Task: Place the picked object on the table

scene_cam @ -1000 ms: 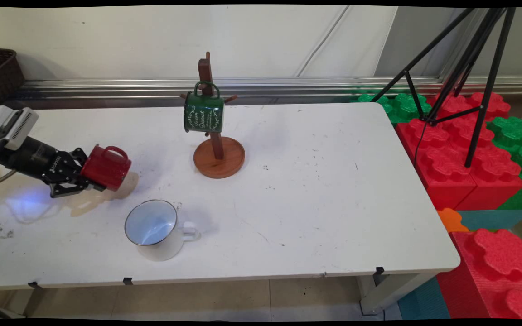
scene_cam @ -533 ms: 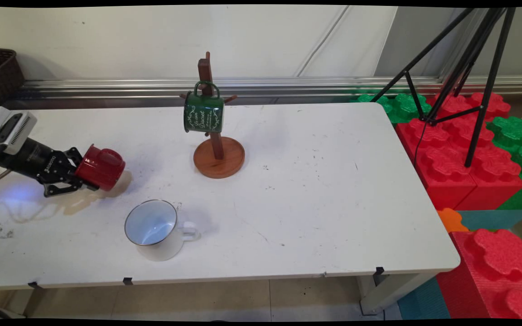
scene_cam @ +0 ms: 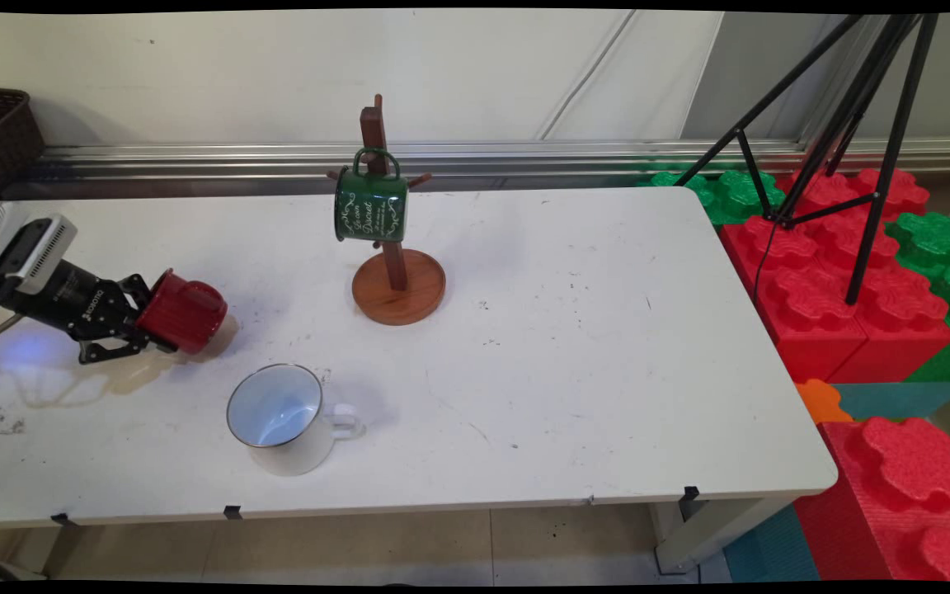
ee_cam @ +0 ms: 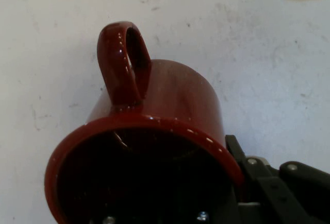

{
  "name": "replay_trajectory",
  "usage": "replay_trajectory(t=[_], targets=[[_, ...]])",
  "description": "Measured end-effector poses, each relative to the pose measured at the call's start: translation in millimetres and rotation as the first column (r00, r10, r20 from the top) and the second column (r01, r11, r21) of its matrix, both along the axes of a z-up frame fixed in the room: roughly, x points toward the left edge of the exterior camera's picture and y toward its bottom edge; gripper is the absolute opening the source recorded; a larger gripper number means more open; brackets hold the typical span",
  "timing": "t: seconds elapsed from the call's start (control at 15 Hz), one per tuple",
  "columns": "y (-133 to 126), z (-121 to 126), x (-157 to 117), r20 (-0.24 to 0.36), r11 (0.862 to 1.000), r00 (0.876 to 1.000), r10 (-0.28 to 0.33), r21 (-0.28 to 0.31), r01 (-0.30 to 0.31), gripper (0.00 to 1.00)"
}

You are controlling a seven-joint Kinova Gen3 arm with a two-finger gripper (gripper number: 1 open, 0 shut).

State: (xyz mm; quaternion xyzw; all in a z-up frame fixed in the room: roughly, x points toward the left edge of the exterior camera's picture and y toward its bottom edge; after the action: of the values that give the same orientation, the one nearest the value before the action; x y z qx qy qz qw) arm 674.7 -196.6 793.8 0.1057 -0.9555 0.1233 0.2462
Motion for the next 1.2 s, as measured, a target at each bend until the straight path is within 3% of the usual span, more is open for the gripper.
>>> replay_trajectory(t=[0.73, 1.2], targets=[[-3.7, -0.7, -4.9, 0.083, 0.998, 0.995, -0.055, -0.016, 0.056, 0.0], [-4.8, 7.4, -5.1, 0.105, 0.996, 0.991, -0.085, -0.029, 0.088, 0.0]])
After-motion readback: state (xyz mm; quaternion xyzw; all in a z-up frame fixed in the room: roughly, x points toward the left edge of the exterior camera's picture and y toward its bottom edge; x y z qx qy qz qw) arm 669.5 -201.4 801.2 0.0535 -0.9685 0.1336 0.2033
